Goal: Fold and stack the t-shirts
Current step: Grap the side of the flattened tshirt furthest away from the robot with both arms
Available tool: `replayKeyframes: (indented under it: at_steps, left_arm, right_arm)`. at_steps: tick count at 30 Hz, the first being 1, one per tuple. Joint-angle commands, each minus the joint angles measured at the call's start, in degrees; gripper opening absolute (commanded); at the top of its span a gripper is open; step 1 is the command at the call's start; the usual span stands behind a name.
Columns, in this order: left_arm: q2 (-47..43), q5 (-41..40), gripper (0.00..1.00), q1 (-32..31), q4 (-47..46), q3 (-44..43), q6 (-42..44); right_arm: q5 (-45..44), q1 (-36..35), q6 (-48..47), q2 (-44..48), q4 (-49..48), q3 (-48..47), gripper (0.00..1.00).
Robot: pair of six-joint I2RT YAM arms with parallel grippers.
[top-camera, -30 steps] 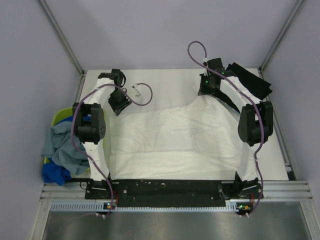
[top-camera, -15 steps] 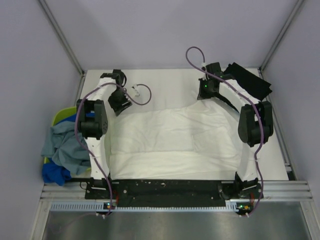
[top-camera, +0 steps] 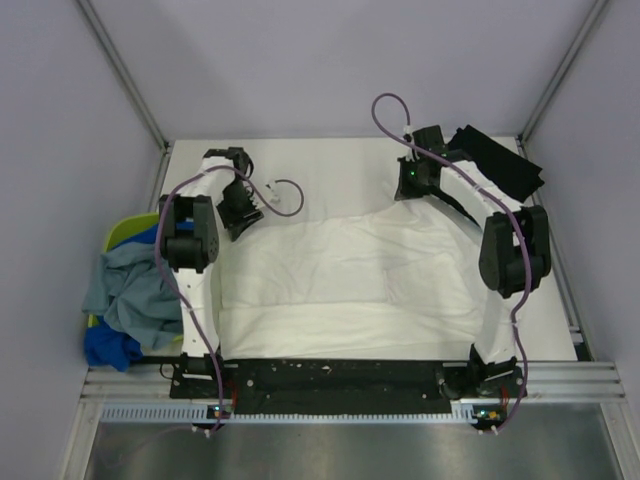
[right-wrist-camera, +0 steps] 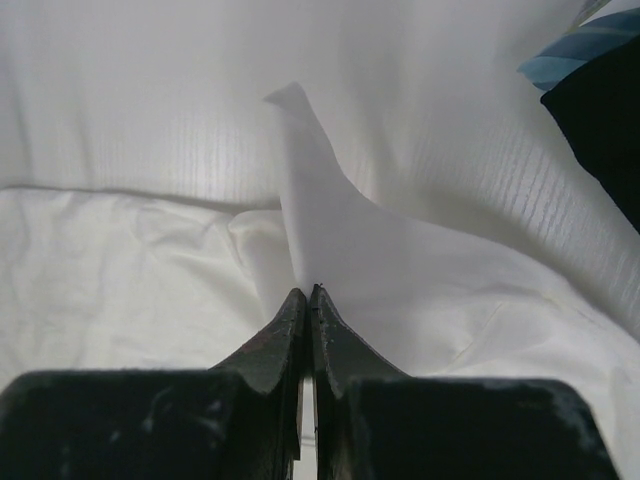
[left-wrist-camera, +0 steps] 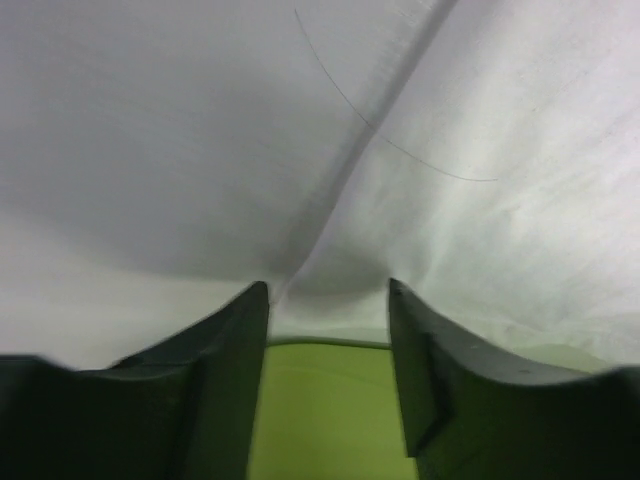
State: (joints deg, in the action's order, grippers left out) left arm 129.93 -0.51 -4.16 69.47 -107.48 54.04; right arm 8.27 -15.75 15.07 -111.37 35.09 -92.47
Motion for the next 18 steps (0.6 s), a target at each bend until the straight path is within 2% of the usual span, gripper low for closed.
replayKeyframes:
  at_steps: [1,3,5,6,10,14,18]
  left_arm:
    - [2.08,1.75,0.49,0.3,1.55,-0.98,-0.33]
    - [2.61,1.04,0.29,0.3,1.19,-0.71,-1.21]
    - [2.52,1.13,0.04,0.3,1.19,-0.19,-1.92]
    - [2.09,1.04,0.0,0.38,1.1,0.42,-2.36]
    - [-3.61,2.71,0.0,0.74,-1.35,5.6,-3.06]
    - [-15.2,1.75,0.0,0.74,-10.82,15.78,-6.13]
    - [-24.88,3.85,0.0,0.65,-14.54,26.42,-7.11]
  right_arm:
    - [-0.01,-1.04,-0.22,5.19,-1.96,0.88,0.0]
    - [-0.27,-1.21,-0.13,6.69,-1.96,2.2,0.0]
    - [-0.8,-1.48,0.13,8.44,-2.22,4.39,0.0]
    - [-1.06,-1.65,0.4,9.67,-2.66,5.7,0.0]
    - [-1.59,-1.92,2.06,14.42,-4.24,12.56,0.0]
    - [-1.77,-2.27,4.61,20.74,-6.52,21.07,0.0]
    - [-2.38,-2.45,8.38,28.03,-8.54,30.3,0.0]
